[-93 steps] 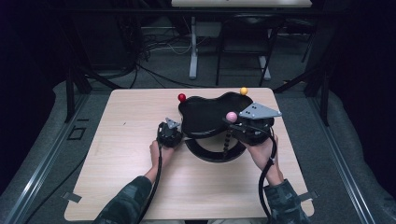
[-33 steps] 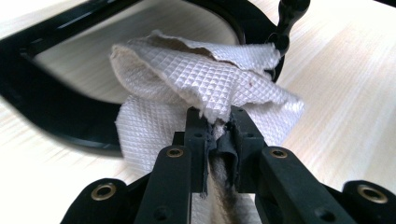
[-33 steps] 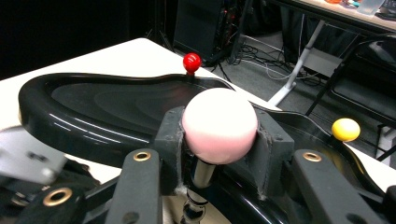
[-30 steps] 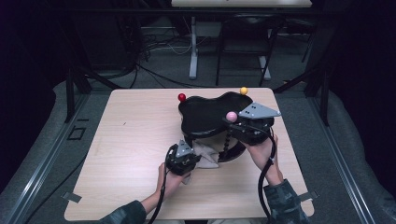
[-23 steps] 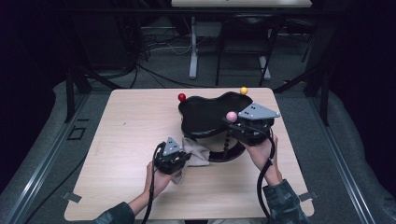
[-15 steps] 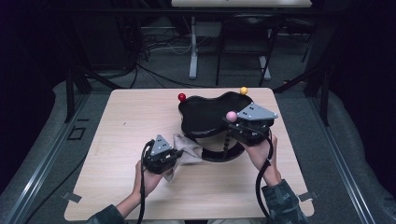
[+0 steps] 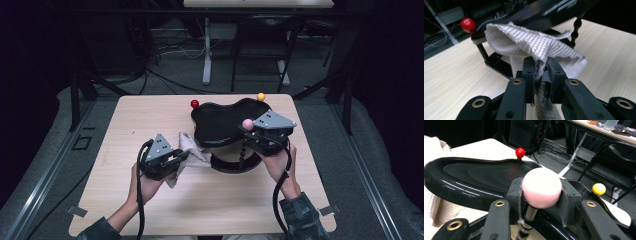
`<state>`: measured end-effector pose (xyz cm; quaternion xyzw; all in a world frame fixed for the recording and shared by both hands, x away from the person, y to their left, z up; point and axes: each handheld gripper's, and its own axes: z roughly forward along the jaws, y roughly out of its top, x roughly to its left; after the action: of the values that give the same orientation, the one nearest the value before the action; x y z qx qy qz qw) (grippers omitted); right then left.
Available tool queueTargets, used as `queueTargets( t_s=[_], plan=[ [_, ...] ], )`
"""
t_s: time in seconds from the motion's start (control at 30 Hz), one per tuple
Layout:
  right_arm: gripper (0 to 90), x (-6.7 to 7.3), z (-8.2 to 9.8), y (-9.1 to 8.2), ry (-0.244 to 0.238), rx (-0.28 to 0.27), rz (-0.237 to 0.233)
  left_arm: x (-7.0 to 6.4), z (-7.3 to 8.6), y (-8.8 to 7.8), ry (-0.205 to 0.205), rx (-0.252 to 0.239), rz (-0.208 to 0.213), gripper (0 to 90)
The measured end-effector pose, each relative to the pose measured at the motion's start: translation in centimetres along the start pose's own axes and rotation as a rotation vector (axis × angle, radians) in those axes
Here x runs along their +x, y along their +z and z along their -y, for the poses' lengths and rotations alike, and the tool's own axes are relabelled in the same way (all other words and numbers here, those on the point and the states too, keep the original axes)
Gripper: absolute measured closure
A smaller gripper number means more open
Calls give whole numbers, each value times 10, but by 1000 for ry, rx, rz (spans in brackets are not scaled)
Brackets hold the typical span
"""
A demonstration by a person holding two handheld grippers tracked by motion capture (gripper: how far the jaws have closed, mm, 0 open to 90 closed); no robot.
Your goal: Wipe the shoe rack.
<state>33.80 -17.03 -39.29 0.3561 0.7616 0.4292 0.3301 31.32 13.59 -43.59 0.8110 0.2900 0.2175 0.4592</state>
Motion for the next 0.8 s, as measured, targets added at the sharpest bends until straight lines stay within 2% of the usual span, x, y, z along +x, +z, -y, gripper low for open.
queueTargets(
  t_s=[0.07,0.1,0.13,0.2,0.27,0.33,0.37,0.5,0.67,0.8],
  plan=[
    [585,0,0,0,-2,-1,-3,-1,-4,-1,3,-7,3,790],
    [545,0,0,1,0,-4,-8,0,-5,-1,9,-7,2,790],
    [512,0,0,1,3,-1,21,0,-7,-1,11,-11,3,790],
    [467,-1,0,3,21,-7,5,0,-11,0,19,-11,9,790],
    [500,-2,0,4,33,-11,3,-1,-14,1,29,-14,12,790],
    [586,-1,1,5,41,-9,1,-1,-17,4,49,-9,5,790],
    [589,0,1,6,41,-13,-12,-1,-17,4,48,-9,6,791],
    [595,0,1,5,36,-12,-4,4,-17,9,56,1,-4,818],
    [597,0,1,5,31,-12,-6,14,-17,17,39,12,-18,829],
    [597,-4,1,2,21,-5,-30,22,-17,25,29,25,-24,827]
  ],
)
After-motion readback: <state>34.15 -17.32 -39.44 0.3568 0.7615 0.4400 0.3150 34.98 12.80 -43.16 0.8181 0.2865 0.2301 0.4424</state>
